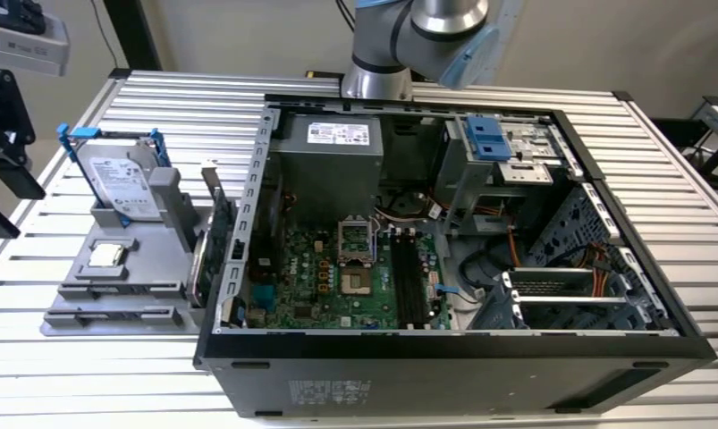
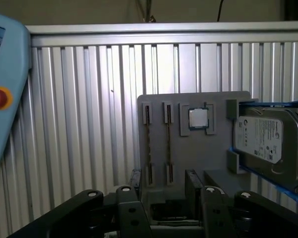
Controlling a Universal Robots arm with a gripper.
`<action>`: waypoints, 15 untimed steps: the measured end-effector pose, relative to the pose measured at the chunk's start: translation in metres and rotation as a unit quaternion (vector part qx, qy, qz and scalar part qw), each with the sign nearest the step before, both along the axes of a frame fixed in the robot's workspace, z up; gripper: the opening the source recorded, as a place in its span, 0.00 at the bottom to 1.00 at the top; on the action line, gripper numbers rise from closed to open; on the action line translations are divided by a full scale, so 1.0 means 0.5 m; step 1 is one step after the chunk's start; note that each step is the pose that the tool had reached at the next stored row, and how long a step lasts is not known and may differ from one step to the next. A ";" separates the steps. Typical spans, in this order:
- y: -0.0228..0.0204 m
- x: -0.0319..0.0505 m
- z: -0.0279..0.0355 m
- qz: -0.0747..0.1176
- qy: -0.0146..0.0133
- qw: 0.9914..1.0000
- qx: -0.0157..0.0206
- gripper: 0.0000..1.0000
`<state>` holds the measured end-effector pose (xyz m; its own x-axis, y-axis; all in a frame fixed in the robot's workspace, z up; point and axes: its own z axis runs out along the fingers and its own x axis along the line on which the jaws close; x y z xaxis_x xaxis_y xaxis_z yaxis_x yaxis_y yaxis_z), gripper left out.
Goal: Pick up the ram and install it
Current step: 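Pick up the ram and move it above insertion slot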
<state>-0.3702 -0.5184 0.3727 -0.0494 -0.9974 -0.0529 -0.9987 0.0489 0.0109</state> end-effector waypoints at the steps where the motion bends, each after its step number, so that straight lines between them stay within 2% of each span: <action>1: 0.0000 0.000 -0.001 0.000 0.000 1.000 0.000 1.00; 15: 0.0000 0.000 -0.010 0.000 0.000 1.000 0.000 1.00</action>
<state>-0.3702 -0.5184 0.3678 -0.0495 -0.9974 -0.0529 -0.9987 0.0490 0.0109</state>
